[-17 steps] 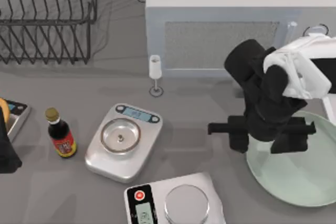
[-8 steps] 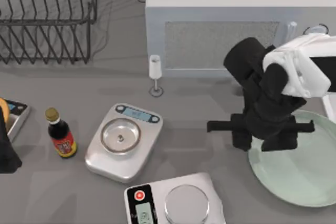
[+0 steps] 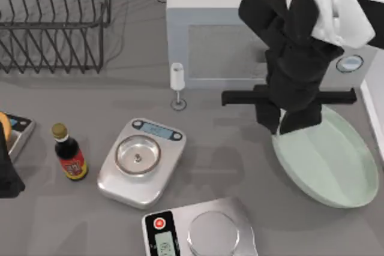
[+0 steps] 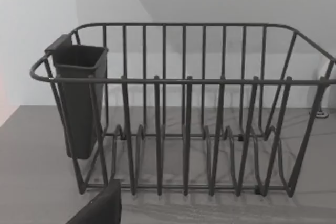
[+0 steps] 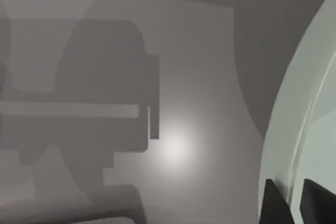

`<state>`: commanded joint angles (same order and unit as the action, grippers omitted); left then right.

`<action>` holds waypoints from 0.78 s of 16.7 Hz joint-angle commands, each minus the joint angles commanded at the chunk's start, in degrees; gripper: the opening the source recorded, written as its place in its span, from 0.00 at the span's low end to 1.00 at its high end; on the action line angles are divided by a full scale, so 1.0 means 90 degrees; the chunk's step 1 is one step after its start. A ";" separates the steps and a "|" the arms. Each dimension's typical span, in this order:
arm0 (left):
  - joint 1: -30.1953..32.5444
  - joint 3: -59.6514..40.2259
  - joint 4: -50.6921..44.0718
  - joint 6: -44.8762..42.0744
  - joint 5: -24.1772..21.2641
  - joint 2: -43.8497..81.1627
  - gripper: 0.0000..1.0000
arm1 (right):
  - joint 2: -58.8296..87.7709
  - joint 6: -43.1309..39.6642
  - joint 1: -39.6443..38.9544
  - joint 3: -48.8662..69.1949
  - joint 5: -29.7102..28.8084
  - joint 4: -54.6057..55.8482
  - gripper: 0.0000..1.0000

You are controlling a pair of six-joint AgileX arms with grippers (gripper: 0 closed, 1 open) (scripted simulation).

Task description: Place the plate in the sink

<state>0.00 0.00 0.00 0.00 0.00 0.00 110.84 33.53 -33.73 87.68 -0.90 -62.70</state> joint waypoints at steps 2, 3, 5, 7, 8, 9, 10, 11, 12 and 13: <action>0.0000 0.0000 0.0000 0.0000 0.0000 0.0000 1.00 | 0.0002 -0.0006 0.0021 0.1099 -0.0002 -0.1128 0.00; 0.0000 0.0000 0.0000 0.0000 0.0000 0.0000 1.00 | -0.0005 -0.0011 0.0052 0.1646 -0.0006 -0.1682 0.00; 0.0000 0.0000 0.0000 0.0000 0.0000 0.0000 1.00 | -0.0033 -0.0025 0.0125 0.2628 -0.0017 -0.2660 0.00; 0.0000 0.0000 0.0000 0.0000 0.0000 0.0000 1.00 | -0.0084 -0.0045 0.0191 0.3364 -0.0024 -0.3389 0.00; 0.0000 0.0000 0.0000 0.0000 0.0000 0.0000 1.00 | -0.0116 -0.0057 0.0218 0.3632 -0.0027 -0.3654 0.00; 0.0000 0.0000 0.0000 0.0000 0.0000 0.0000 1.00 | -0.0147 -0.0068 0.0238 0.3836 -0.0028 -0.3856 0.00; 0.0000 0.0000 0.0000 0.0000 0.0000 0.0000 1.00 | -0.0172 -0.0076 0.0251 0.3975 -0.0028 -0.3992 0.00; 0.0000 0.0000 0.0000 0.0000 0.0000 0.0000 1.00 | -0.0185 -0.0081 0.0258 0.4044 -0.0029 -0.4061 0.00; 0.0000 0.0000 0.0000 0.0000 0.0000 0.0000 1.00 | -0.0188 -0.0082 0.0259 0.4056 -0.0029 -0.4072 0.00; 0.0000 0.0000 0.0000 0.0000 0.0000 0.0000 1.00 | -0.0188 -0.0082 0.0259 0.4056 -0.0029 -0.4072 0.00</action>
<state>0.00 0.00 0.00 0.00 0.00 0.00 109.15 32.79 -31.41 124.18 -1.16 -99.35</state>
